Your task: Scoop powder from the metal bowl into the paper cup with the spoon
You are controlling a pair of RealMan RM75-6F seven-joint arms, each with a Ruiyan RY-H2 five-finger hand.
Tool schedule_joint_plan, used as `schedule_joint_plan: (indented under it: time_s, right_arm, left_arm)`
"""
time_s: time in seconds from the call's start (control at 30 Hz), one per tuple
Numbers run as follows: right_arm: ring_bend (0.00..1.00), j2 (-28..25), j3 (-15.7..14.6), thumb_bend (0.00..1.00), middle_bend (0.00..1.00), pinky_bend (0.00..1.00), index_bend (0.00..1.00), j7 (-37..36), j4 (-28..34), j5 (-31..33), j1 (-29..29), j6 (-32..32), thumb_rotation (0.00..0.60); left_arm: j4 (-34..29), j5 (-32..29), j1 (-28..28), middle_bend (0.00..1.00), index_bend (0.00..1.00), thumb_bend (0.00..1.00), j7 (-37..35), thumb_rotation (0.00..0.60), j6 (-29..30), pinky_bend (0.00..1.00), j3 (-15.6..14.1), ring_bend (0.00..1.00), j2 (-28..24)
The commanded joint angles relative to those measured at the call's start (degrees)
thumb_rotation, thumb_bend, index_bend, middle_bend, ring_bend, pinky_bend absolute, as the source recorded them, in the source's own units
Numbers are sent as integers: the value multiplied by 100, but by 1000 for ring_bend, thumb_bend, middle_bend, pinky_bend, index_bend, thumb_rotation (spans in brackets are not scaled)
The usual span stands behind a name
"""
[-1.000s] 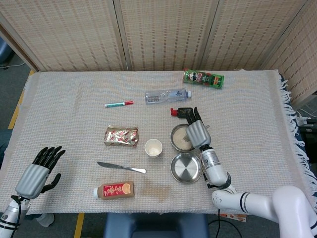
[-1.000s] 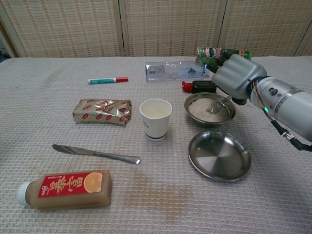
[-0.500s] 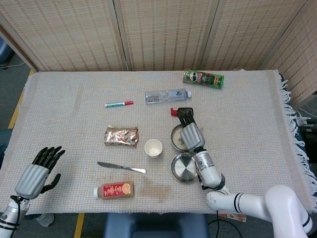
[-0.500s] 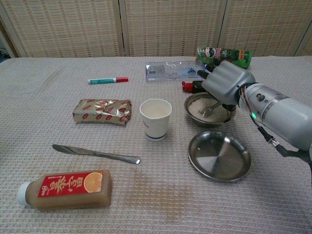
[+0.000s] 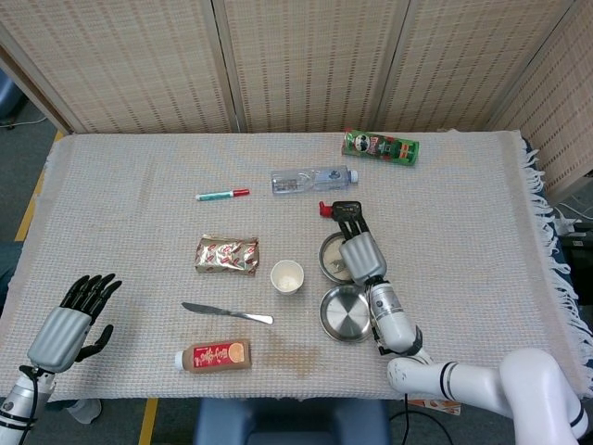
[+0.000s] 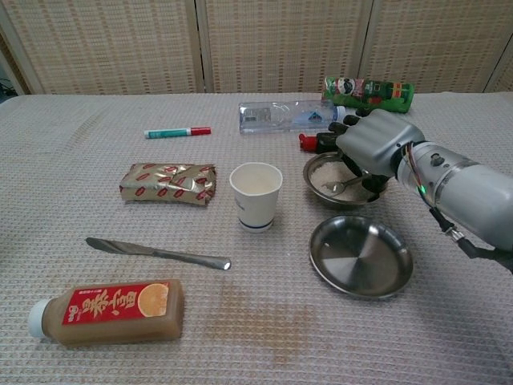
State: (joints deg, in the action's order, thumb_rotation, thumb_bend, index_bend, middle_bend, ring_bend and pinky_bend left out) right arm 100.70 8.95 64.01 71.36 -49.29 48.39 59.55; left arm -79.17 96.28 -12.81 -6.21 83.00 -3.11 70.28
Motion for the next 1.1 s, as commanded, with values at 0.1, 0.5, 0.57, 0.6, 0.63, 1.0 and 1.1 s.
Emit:
schedule_joint_plan:
  time_s: [0.1,0.5,0.57,0.6,0.63,1.0,1.1]
  right_arm:
    - [0,-27,9,314,0,0,650,-308,-39,-8,-67,-65,600]
    - [0,-250,45,314,0,0,652,-869,135,-218,-161,15,600]
    - [0,-291,67,314,0,0,653,-967,212,-255,-175,43,600]
    - [0,-309,73,314,0,0,654,-1001,243,-271,-179,54,600]
    - [0,-325,84,314,0,0,654,-1039,275,-287,-183,70,600]
    - [0,-576,378,314,0,0,659,-1446,896,-412,-129,234,600]
    - [0,-593,501,314,0,0,659,-1427,1066,-393,-21,245,600]
  left_arm:
    - [-6,2,0,0,0,470,-1,600,2,48,-1,0,-4]
    - [-14,0,8,0,0,471,31,600,10,49,1,0,7]
    - [-16,1,12,0,0,470,27,600,18,48,0,0,5]
    - [-16,2,13,0,0,469,23,600,21,48,0,0,4]
    - [-16,3,15,0,0,469,18,600,24,48,0,0,2]
    - [-1,9,4,0,0,469,-13,600,5,49,-5,0,2]
    - [-3,0,0,0,0,470,2,600,-8,49,-2,0,6]
